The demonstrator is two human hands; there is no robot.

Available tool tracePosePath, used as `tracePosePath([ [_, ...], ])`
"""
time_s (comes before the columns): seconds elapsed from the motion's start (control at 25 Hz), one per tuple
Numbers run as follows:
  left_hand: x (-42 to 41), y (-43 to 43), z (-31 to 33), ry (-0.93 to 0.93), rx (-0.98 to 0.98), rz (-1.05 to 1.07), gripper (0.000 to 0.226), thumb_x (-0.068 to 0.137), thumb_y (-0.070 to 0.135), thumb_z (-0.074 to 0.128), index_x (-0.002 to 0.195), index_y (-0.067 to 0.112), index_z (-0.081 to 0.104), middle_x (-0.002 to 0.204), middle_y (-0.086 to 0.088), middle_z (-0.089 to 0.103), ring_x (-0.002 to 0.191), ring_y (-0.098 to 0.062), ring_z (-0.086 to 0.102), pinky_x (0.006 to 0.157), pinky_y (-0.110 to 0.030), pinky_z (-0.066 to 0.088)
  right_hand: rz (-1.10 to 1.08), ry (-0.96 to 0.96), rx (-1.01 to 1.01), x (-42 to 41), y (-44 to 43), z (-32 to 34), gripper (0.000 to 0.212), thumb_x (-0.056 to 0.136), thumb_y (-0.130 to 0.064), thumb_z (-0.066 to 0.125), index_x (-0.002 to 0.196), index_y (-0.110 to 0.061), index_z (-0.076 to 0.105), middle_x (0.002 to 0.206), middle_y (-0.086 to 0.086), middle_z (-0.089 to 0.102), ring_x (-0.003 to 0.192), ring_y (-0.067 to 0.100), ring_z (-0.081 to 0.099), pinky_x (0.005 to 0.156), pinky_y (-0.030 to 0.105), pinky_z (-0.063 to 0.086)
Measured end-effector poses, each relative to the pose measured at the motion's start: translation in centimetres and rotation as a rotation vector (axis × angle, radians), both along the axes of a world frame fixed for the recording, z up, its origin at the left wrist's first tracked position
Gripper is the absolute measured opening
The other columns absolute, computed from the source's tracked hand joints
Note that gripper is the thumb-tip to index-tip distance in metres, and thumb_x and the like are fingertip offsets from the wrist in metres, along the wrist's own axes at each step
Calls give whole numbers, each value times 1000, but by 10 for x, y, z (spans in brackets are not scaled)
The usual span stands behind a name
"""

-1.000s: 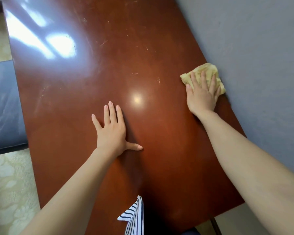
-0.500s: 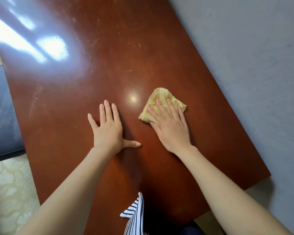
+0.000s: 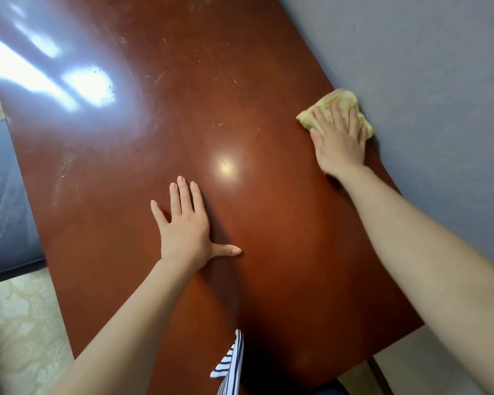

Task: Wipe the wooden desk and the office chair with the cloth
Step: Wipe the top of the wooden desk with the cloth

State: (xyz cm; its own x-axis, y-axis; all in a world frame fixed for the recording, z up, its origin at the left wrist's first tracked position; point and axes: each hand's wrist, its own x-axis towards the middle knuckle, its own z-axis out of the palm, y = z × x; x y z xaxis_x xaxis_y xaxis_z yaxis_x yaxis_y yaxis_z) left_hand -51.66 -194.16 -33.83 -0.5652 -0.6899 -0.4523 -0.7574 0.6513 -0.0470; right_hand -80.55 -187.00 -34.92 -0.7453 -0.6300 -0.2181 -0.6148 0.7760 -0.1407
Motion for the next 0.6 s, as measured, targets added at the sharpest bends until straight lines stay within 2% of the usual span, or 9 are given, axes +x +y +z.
tracePosePath([
  [0.2, 0, 1, 2, 2, -2, -1, 153, 42, 94, 44, 143, 0, -22, 154, -19, -23, 144, -32, -18, 111, -61, 1, 19, -83, 14, -16, -74, 1, 48, 100, -47, 21, 147, -45, 12, 160, -4, -2, 144, 34, -12, 113, 56, -6],
  [0.44, 3, -1, 0, 22, -5, 15, 153, 40, 95, 43, 145, 3, -21, 154, -16, -23, 144, -30, -19, 109, -63, -5, 418, -84, 8, 67, -127, -1, 47, 99, -49, 24, 146, -48, 14, 159, -7, -2, 145, 31, -11, 113, 57, -4],
  [0.6, 4, -1, 1, 35, -3, 28, 153, 40, 94, 46, 146, 5, -19, 155, -15, -22, 144, -28, -19, 108, -64, -6, 519, -64, -37, 122, -105, -2, 47, 100, -48, 26, 146, -47, 18, 159, -9, 3, 146, 26, -7, 115, 51, -4],
])
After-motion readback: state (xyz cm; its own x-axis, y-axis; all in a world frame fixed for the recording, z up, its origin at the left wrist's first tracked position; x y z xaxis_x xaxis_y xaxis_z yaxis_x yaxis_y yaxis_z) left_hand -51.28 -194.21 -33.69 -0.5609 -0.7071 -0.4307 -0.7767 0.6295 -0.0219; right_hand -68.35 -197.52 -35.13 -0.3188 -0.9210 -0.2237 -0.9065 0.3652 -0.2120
